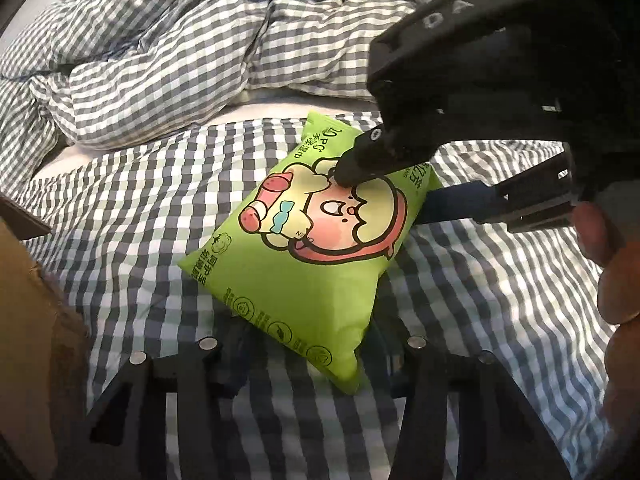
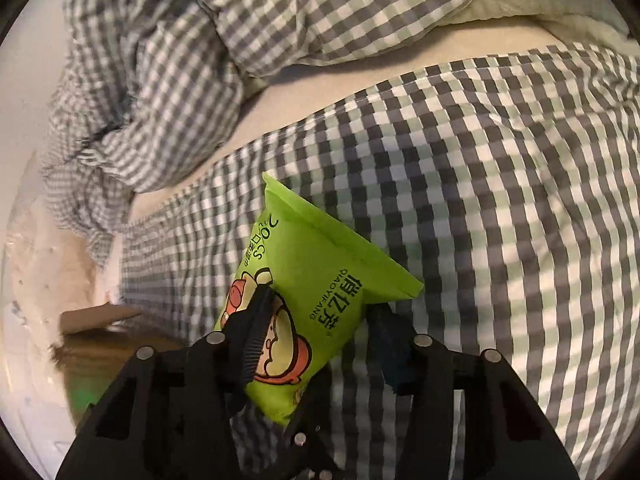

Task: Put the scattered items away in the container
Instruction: 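Grasp the green snack bag with the left gripper, then carry the green snack bag into the cardboard box and release it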

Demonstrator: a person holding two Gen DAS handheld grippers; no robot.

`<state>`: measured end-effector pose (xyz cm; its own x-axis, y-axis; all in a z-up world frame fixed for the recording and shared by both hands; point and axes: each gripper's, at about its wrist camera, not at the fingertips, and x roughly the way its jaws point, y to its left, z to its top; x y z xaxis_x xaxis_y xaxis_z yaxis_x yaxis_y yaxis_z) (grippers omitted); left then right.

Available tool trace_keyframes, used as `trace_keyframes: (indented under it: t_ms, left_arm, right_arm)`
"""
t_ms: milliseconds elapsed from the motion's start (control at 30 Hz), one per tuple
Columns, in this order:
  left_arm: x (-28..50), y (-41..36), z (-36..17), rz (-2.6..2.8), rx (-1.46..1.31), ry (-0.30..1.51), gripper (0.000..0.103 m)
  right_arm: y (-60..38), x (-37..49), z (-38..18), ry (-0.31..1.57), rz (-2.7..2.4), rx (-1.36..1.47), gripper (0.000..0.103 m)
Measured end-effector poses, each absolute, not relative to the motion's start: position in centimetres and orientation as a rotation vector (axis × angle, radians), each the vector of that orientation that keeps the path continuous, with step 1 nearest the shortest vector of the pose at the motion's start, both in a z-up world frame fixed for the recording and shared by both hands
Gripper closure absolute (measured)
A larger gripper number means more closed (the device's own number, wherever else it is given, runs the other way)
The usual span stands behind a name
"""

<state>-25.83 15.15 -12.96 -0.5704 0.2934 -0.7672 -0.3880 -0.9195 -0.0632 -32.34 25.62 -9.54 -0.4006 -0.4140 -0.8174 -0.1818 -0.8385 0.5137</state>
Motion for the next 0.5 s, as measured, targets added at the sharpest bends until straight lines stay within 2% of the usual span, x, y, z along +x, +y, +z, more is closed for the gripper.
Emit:
trace_keyframes:
  t_ms: [300,500]
  left_arm:
    - [-19.9,15.8,-7.1,2.566,-0.994,0.230,0.055]
    - [-18.1,15.5,-1.9,2.618,-0.908,0.245,0.055]
  right_arm:
    - [27.3,-27.3,-4.8,-0.884,-2.391,1.442,0.061]
    - [26.0,-23.5,1.9,-0.753,-2.482,1.301,0.061]
